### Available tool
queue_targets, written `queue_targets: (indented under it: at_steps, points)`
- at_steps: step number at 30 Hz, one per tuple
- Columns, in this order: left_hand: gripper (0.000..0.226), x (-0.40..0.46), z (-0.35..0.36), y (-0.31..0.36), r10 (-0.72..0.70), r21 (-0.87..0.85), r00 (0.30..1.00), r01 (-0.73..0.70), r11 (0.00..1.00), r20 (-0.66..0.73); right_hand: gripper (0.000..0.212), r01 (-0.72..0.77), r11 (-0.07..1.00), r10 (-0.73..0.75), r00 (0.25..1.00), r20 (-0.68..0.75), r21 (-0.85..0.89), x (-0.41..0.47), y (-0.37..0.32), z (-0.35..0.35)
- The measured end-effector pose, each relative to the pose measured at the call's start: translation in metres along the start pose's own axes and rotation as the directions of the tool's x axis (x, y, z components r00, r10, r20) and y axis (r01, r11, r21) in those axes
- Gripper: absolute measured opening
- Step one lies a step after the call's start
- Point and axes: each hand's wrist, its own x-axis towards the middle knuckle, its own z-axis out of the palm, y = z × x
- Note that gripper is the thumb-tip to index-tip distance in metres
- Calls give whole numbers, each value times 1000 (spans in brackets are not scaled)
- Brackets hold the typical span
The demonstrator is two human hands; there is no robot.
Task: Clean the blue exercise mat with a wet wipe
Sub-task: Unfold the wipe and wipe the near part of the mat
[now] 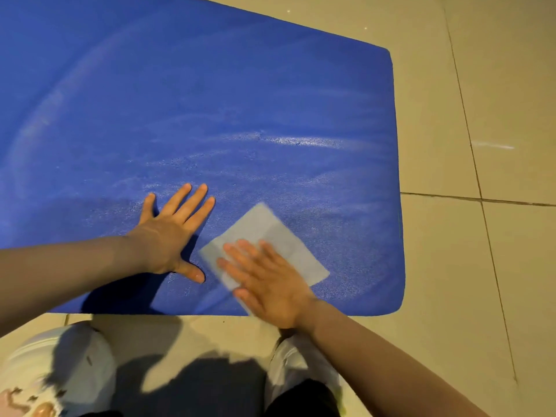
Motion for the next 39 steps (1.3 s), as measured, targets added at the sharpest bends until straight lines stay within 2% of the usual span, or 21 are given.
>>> queue_targets:
  at_steps: [2,4,8,11,12,13,16,18,19,21,23,25,29,35,39]
  points:
    - [140,0,0,1,8,1,1000,-8,1000,-13,53,-227,974,226,973,-56,-18,-33,27,-5]
    - [138,0,1,0,15,-2,1000,-15,1000,-17,56,-444,896,441,893,-85,-14,-79,53,-12]
    - [138,0,1,-2,28,-14,999,-28,1000,-17,59,-567,822,566,824,-24,-58,-156,79,-22]
    - [138,0,0,-1,14,29,1000,-14,999,-9,60,-666,743,667,745,-18,-60,-151,68,-20]
    - [138,0,-1,0,8,41,1000,-8,999,-6,61,-659,750,659,752,-29,-49,-138,57,-20]
    - [138,0,-1,1,2,49,1000,-2,999,-4,60,-609,793,608,793,-32,-31,-124,45,-20]
    - [137,1,-1,1,-7,62,1000,7,998,-2,56,-321,946,321,947,21,37,-76,11,-17]
    - [137,1,0,0,-10,53,1000,10,999,2,54,-220,973,220,975,7,69,-52,11,-18]
    - [137,1,-1,1,-11,48,1000,11,999,3,54,-238,968,239,971,-7,75,-48,17,-19]
    - [137,1,-2,1,-9,45,1000,9,999,-2,59,-393,916,396,917,-32,79,-58,37,-19]
    - [136,0,-1,1,-7,44,1000,7,999,-9,66,-597,798,601,798,-44,76,-87,62,-21]
    - [136,0,0,0,-2,39,1000,3,999,-10,67,-702,710,703,711,-13,47,-121,78,-25]
    - [134,-1,-2,0,10,40,1000,-10,999,-6,59,-733,679,734,679,8,-34,-169,79,-28]
    - [135,-2,-1,0,9,47,1000,-8,999,-6,59,-852,518,855,514,-67,80,-190,54,-24]
    - [135,-1,-2,1,0,48,1000,0,999,0,61,-817,543,840,529,-124,195,-134,52,-28]
